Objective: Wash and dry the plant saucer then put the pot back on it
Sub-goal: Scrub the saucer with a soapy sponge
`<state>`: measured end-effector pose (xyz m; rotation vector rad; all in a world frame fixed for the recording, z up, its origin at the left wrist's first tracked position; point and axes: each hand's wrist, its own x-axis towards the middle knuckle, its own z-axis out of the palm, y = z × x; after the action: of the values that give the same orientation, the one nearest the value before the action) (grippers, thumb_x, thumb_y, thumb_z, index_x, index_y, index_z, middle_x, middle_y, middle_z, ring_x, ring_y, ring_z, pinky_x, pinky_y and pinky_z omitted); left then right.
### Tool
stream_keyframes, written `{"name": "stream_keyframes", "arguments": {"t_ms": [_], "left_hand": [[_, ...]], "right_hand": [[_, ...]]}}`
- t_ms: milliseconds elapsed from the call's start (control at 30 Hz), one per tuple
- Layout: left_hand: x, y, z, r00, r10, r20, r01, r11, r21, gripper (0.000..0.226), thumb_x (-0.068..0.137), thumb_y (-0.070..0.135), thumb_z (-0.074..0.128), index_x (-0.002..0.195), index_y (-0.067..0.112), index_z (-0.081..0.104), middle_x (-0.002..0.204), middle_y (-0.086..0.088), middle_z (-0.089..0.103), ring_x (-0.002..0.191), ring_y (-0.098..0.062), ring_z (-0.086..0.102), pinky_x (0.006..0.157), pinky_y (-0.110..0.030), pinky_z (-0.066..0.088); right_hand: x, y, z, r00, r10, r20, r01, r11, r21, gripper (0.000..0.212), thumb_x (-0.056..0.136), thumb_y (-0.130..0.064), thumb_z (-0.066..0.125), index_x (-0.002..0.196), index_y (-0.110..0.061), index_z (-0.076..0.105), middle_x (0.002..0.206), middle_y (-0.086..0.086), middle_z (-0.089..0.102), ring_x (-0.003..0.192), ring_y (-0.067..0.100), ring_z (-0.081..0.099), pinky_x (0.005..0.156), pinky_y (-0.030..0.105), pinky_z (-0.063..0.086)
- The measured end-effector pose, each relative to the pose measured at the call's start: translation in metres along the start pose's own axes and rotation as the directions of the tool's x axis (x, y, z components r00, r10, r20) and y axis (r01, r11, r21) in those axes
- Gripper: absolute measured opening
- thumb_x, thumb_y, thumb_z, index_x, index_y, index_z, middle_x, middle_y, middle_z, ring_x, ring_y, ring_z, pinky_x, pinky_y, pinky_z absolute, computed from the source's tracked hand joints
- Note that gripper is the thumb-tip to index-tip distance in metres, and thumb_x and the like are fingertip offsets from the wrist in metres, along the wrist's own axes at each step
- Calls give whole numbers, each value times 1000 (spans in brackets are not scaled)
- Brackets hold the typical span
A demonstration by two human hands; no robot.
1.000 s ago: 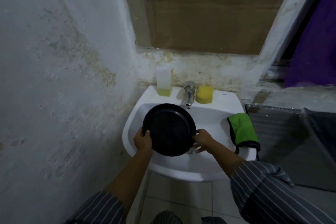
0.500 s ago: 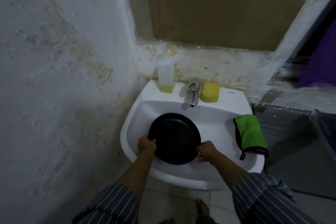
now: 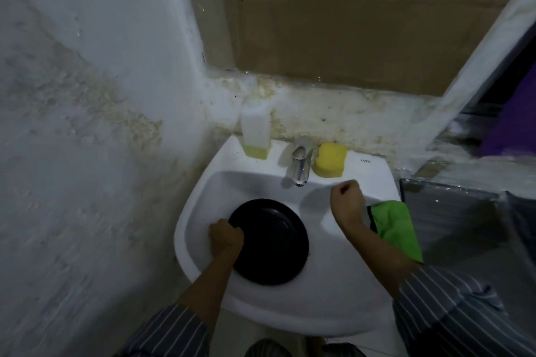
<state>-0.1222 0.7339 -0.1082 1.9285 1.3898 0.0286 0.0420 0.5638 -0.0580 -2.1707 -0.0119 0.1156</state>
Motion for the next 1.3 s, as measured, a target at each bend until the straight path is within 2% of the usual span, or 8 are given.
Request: {"name": "stream_keyframes", "arguments": {"t_ms": [233, 467, 667, 867, 1033, 1133, 1233, 1300], "left_hand": [[8, 50, 3, 998, 16, -58, -16, 1000, -6, 37, 91, 18, 52, 127, 9, 52, 129, -17, 48, 118, -34, 50, 100, -45, 42], [11, 87, -1, 973, 100, -206, -164, 932, -324, 28, 90, 9, 51, 118, 7, 56, 124, -14, 52, 115, -29, 52, 97, -35, 41], [24, 125, -30, 924, 148, -353, -307, 838, -452, 29, 86, -1, 49, 113, 5, 60, 119, -15, 58, 109, -27, 55, 91, -27, 41], [37, 160, -61, 869, 231, -438, -431, 788, -439, 27, 83, -4, 50, 107, 3, 62, 114, -16, 60, 105, -26, 55, 86, -24, 41], [46, 184, -85, 860, 230, -456, -454, 752, -478, 29, 83, -3, 49, 107, 6, 62, 115, -14, 59, 104, -24, 56, 89, -27, 47], [50, 197, -102, 837, 281, -470, -508, 719, -475, 26, 84, -3, 49, 106, 1, 62, 113, -15, 62, 100, -22, 57, 75, -12, 45], [59, 215, -120, 861, 309, -404, -488, 726, -485, 20, 88, 4, 49, 102, 1, 64, 106, -16, 64, 98, -27, 58, 84, -28, 46], [67, 226, -132, 910, 346, -228, -414, 778, -473, 17, 91, 15, 49, 94, 6, 63, 93, -15, 61, 85, -26, 54, 70, -32, 46]], "right_hand": [[54, -40, -2, 993, -67, 93, 80, 987, -138, 35, 88, -14, 57, 115, 5, 46, 120, 27, 48, 113, 41, 47, 90, 46, 41], [88, -48, 6, 943, 275, 188, -268, 962, -58, 92, 77, -28, 76, 142, 2, 19, 140, 26, 41, 129, 41, 41, 106, 50, 36], [94, -39, -5, 931, 235, 279, -232, 972, -46, 77, 72, -32, 79, 130, 5, 45, 133, 22, 51, 120, 38, 51, 101, 49, 44], [72, -53, -37, 939, 162, 303, -255, 920, 297, 58, 81, -21, 71, 126, -4, 38, 121, 16, 48, 97, 29, 50, 79, 41, 46], [60, -102, -74, 968, -51, 247, -74, 879, 471, 52, 78, -19, 74, 116, -11, 40, 108, 7, 52, 89, 21, 57, 77, 41, 51], [54, -140, -73, 867, -92, 489, -251, 769, 589, 48, 80, -15, 72, 122, -3, 52, 109, 10, 65, 96, 26, 66, 79, 42, 57], [40, -167, -50, 699, -49, 713, -476, 713, 515, 43, 81, -14, 70, 120, -2, 56, 108, 13, 68, 90, 25, 69, 70, 39, 59], [31, -176, -28, 622, 18, 783, -544, 729, 416, 47, 82, -21, 70, 123, -7, 52, 116, 14, 63, 89, 26, 66, 63, 36, 57]]}}
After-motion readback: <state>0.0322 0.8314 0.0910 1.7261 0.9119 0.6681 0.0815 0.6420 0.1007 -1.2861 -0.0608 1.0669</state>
